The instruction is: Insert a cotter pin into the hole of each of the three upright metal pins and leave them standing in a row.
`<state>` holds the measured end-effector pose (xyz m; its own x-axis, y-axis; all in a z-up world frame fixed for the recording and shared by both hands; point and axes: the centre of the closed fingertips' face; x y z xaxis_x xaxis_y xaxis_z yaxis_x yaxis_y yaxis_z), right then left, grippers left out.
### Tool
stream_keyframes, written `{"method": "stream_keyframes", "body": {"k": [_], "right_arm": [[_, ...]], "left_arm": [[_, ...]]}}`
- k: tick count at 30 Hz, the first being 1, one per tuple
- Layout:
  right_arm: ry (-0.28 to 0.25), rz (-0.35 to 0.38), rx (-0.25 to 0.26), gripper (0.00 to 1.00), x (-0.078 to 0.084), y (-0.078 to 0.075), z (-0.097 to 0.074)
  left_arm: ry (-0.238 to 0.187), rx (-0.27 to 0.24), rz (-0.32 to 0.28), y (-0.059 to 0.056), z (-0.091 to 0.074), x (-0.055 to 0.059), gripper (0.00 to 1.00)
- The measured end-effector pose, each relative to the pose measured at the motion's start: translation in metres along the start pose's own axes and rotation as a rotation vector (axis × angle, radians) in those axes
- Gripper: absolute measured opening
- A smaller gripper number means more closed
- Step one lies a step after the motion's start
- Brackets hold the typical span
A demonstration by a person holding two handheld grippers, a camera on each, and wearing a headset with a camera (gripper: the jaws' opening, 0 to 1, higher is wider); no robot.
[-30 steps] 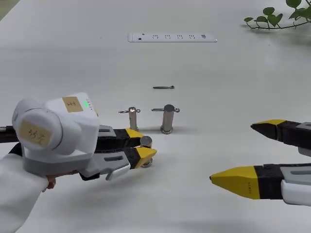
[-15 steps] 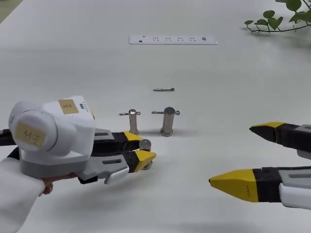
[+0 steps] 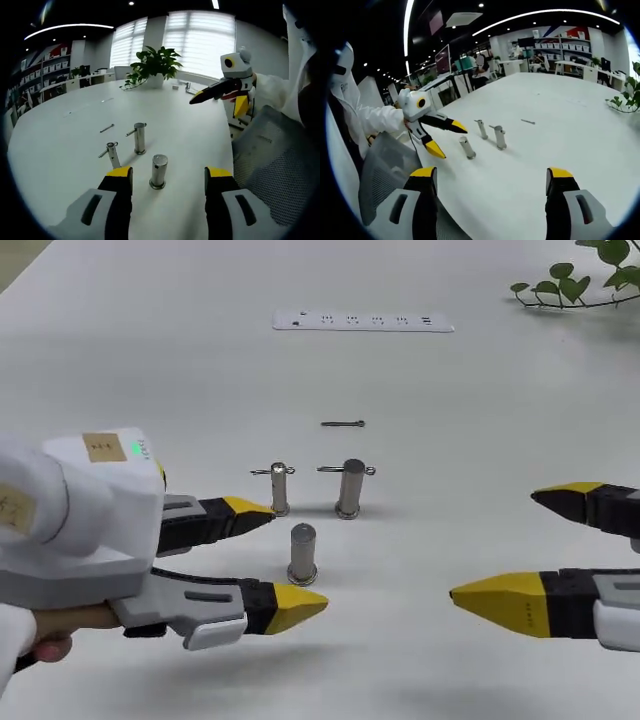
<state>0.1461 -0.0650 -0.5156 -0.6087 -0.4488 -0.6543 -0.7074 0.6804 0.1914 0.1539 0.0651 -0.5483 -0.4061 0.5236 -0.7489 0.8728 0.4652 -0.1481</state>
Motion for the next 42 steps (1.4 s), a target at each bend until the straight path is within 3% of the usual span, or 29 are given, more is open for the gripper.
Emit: {"method": "stream_keyframes", "body": {"k": [2, 8, 11, 16, 21, 23, 31, 37, 42], "right_arm": [[0.004, 0.001, 0.003, 0.87, 0.000, -0.003, -0.001], [0.012, -0.008, 0.021, 0.83, -0.004, -0.012, -0.005], [0.033, -0.076, 0.047, 0.80, -0.008, -0.019, -0.006], [0.121, -0.189, 0.084, 0.72, -0.014, -0.035, -0.003], [0.186, -0.275, 0.094, 0.50, -0.031, -0.052, 0.002], [0.207, -0.317, 0.104, 0.50, -0.039, -0.060, 0.004], [0.307, -0.478, 0.069, 0.42, -0.068, -0.072, 0.019], [0.319, -0.546, 0.023, 0.41, -0.091, -0.073, 0.038], [0.346, -0.607, 0.004, 0.39, -0.114, -0.084, 0.061]], "left_arm": [[-0.038, 0.015, -0.038, -0.003, -0.005, -0.006, 0.66], [-0.057, 0.045, -0.074, -0.013, -0.018, -0.007, 0.98], [-0.065, 0.040, -0.083, -0.016, -0.025, -0.008, 0.99], [-0.088, -0.031, -0.113, -0.007, -0.039, -0.009, 0.99], [-0.095, -0.044, -0.161, -0.005, -0.049, -0.007, 0.99], [-0.107, -0.047, -0.182, -0.005, -0.053, -0.003, 0.99], [-0.124, -0.094, -0.224, -0.002, -0.073, 0.008, 0.99], [-0.123, -0.133, -0.253, 0.005, -0.084, 0.017, 0.99], [-0.118, -0.151, -0.264, 0.007, -0.088, 0.019, 0.99]]}}
Point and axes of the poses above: the centre of the closed fingertips' face, and the gripper's own axes: z roughly forward along the fingers, y roughly to its left, x roughly out of its underside, and after that the axes turned 14 degrees about y, right-handed
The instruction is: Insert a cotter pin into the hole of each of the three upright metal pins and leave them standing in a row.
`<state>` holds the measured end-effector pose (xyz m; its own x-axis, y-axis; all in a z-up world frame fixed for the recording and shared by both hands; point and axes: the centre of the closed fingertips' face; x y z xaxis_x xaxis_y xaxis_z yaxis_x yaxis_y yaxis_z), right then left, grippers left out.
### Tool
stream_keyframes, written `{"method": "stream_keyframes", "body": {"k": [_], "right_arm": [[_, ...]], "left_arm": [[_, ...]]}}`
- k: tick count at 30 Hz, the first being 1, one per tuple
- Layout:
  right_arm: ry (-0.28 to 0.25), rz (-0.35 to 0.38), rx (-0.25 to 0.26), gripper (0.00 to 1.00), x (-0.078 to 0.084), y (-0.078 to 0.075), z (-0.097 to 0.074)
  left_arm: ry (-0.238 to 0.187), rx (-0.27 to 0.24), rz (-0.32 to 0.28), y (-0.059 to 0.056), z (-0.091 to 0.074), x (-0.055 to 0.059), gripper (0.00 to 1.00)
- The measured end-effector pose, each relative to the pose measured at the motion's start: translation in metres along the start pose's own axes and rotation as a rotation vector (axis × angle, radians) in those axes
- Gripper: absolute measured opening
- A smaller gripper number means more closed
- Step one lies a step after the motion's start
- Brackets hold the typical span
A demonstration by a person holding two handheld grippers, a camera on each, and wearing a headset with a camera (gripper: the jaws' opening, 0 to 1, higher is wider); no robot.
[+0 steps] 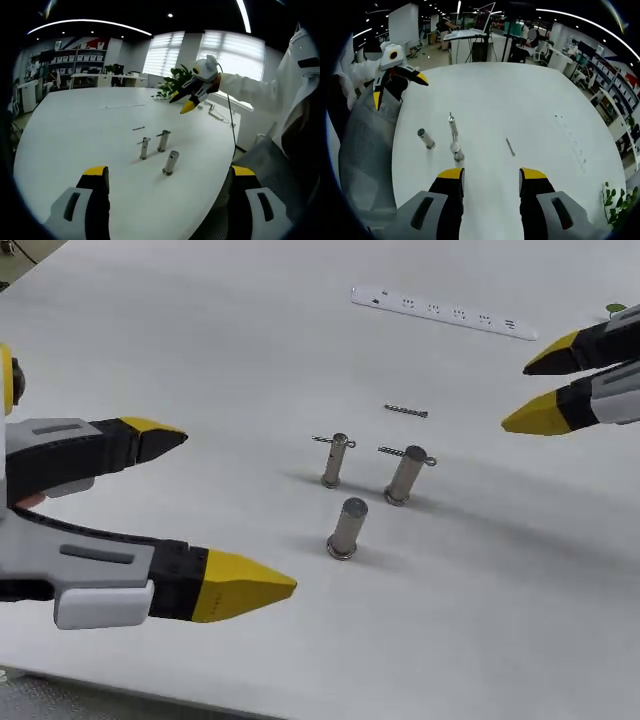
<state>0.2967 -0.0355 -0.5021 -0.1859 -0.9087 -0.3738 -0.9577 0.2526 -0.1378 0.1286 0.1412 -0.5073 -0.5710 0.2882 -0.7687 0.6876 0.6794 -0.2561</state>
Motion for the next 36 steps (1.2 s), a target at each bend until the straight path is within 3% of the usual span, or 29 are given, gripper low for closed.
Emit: {"method": "stream_keyframes", "body": {"k": [5, 11, 17, 19, 29, 36], "right_arm": [[0.025, -0.053, -0.020, 0.32, -0.015, -0.015, 0.019], [0.081, -0.134, -0.054, 0.24, -0.030, -0.016, 0.047], [0.157, -0.228, -0.070, 0.09, -0.028, -0.022, 0.082], [0.180, -0.242, -0.070, 0.06, -0.027, -0.017, 0.086], [0.273, -0.282, -0.107, 0.04, -0.015, -0.034, 0.124], [0.312, -0.300, -0.129, 0.02, -0.009, -0.036, 0.133]], "left_arm": [[-0.016, -0.011, -0.026, 0.000, 0.001, -0.001, 0.99], [-0.005, 0.000, -0.032, -0.006, 0.005, 0.002, 0.99], [-0.037, -0.015, -0.048, -0.006, 0.007, -0.004, 0.99], [-0.037, -0.016, -0.056, -0.006, 0.008, -0.005, 0.99], [-0.040, -0.018, -0.096, -0.008, 0.014, -0.006, 0.99], [-0.038, -0.017, -0.114, -0.012, 0.017, -0.006, 0.99]]}}
Point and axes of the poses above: the centre of the closed fingertips' face, and the gripper's own axes: z roughly forward along the fingers, y roughly to its left, x roughly out of its underside, and after that the axes turned 14 degrees about y, right-handed
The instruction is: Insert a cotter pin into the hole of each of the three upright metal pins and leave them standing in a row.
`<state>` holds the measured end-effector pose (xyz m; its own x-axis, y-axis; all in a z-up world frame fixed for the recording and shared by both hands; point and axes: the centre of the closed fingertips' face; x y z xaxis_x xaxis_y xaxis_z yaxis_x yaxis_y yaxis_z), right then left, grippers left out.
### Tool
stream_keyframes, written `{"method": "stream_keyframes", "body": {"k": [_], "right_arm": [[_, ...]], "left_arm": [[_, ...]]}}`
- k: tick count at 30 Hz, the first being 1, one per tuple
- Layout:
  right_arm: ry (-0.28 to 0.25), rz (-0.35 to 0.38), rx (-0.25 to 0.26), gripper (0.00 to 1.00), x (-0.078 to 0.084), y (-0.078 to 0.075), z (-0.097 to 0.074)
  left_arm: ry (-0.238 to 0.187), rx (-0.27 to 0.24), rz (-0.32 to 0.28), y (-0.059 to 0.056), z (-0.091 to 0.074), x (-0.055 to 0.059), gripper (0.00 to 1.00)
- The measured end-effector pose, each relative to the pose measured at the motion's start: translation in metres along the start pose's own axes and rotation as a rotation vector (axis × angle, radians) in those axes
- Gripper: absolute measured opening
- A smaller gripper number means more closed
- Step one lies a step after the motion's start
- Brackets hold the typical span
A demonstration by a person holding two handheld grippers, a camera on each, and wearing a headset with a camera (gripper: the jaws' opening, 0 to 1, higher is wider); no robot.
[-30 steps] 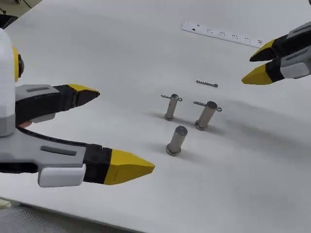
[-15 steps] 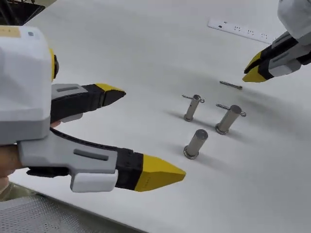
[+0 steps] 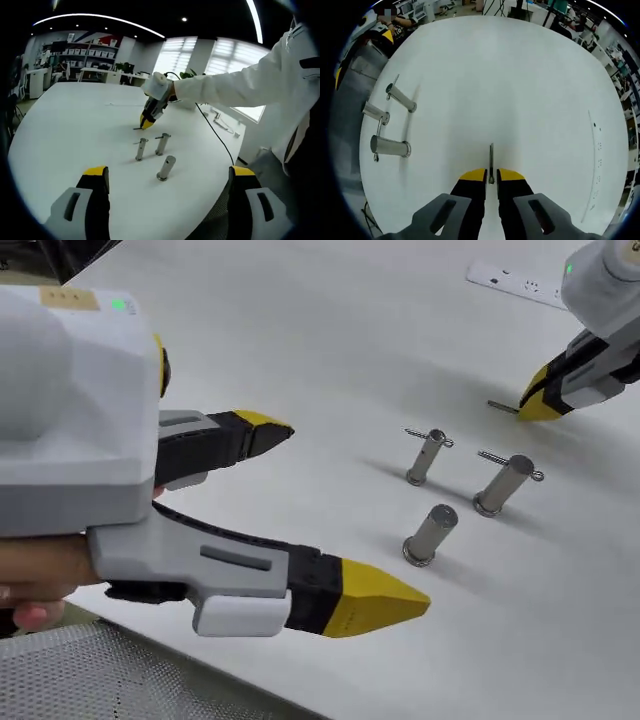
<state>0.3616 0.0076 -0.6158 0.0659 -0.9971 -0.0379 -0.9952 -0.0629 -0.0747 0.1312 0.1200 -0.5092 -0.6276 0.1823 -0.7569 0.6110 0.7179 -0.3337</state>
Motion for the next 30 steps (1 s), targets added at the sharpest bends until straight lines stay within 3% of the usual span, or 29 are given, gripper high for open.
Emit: {"method": "stream_keyframes", "body": {"k": [3, 12, 15, 22, 28, 30], "right_arm": [[-0.004, 0.010, -0.018, 0.00, -0.0013, -0.0022, 0.0005], [0.063, -0.057, -0.041, 0.01, -0.0022, -0.0001, 0.0004], [0.076, -0.029, -0.057, 0.01, -0.0028, -0.0038, 0.0011], [0.066, -0.046, -0.021, 0.00, -0.0027, 0.0010, -0.0001], [0.090, -0.066, 0.000, 0.00, -0.0028, -0.0040, 0.0019], [0.096, -0.070, 0.003, 0.00, -0.0029, -0.0053, 0.0021]], "left_arm": [[-0.001, -0.002, -0.003, -0.0018, 0.0002, -0.0010, 0.99], [0.004, -0.009, -0.001, -0.0077, -0.0018, -0.0049, 0.96], [0.005, -0.011, -0.006, -0.0086, -0.0021, -0.0043, 0.96], [-0.001, -0.012, -0.010, -0.0072, -0.0001, -0.0025, 0.96], [-0.013, -0.013, 0.002, -0.0075, -0.0013, -0.0052, 0.94], [0.001, -0.009, 0.010, -0.0083, -0.0014, -0.0022, 0.92]]}}
Point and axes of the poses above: the centre of the closed fingertips' face, and the gripper's own axes: z roughly forward along the fingers, y roughly to its left, x roughly out of its underside, and after that the axes turned 14 degrees about y, right-handed
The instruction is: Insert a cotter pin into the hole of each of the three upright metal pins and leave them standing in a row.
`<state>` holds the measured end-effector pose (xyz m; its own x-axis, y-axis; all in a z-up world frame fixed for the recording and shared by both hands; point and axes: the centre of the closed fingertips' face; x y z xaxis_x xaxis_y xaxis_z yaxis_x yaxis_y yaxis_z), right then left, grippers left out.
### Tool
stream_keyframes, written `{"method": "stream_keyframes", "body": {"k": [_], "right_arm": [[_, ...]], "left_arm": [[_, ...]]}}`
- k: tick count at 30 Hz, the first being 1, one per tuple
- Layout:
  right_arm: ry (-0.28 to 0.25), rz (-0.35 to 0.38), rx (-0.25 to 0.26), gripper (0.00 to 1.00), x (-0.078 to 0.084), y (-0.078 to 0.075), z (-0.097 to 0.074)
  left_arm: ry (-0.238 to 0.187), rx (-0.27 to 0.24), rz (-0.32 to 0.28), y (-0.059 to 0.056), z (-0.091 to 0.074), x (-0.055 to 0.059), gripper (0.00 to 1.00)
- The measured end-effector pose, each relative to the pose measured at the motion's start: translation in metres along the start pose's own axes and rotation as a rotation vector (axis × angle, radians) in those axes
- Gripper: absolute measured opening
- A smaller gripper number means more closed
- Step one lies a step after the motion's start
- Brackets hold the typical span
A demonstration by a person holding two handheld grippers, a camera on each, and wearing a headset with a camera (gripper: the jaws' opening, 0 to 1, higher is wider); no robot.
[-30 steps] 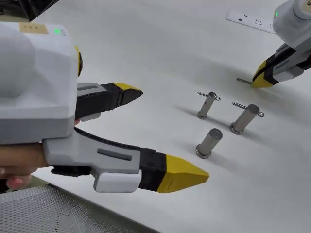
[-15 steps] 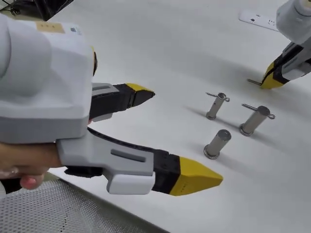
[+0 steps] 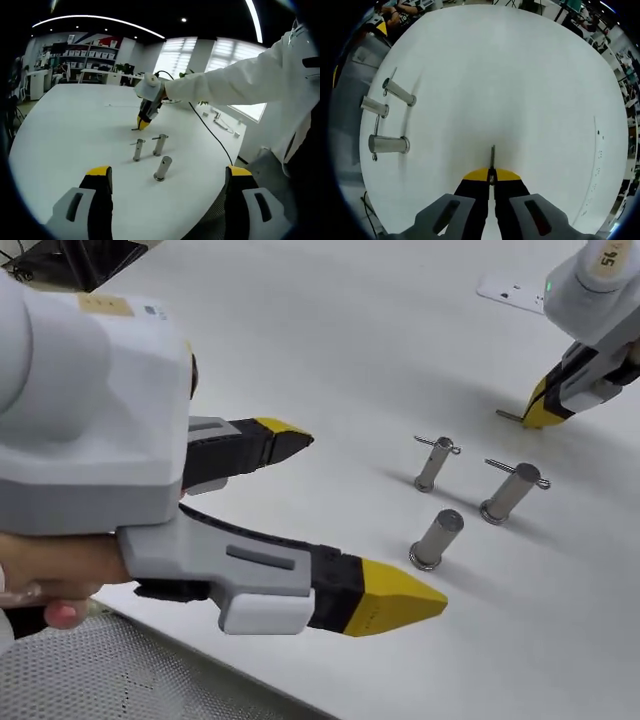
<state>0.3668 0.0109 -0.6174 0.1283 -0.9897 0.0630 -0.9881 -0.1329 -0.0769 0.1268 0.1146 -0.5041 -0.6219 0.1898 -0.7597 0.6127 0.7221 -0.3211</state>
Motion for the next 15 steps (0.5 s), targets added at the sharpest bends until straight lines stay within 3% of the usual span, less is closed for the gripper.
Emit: {"method": "stream_keyframes", "body": {"k": [5, 12, 15], "right_arm": [[0.037, -0.028, 0.021, 0.00, 0.000, -0.002, 0.000], [0.050, -0.018, 0.025, 0.00, 0.003, 0.001, -0.002], [0.047, 0.006, 0.030, 0.00, 0.007, 0.005, -0.012]], "left_arm": [[0.001, 0.000, 0.017, -0.001, -0.003, 0.002, 0.92], [-0.006, 0.001, -0.012, 0.004, -0.005, 0.004, 0.89], [0.010, 0.026, -0.030, 0.004, -0.002, 0.006, 0.89]]}}
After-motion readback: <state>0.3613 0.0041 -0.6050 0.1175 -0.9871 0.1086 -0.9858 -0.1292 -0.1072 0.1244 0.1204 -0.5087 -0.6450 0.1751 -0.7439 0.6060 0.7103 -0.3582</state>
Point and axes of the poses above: the centre of the closed fingertips' face, and the gripper's own axes: z roughly forward along the fingers, y roughly to its left, x roughly out of its underside, and after that the axes turned 14 degrees about y, right-handed
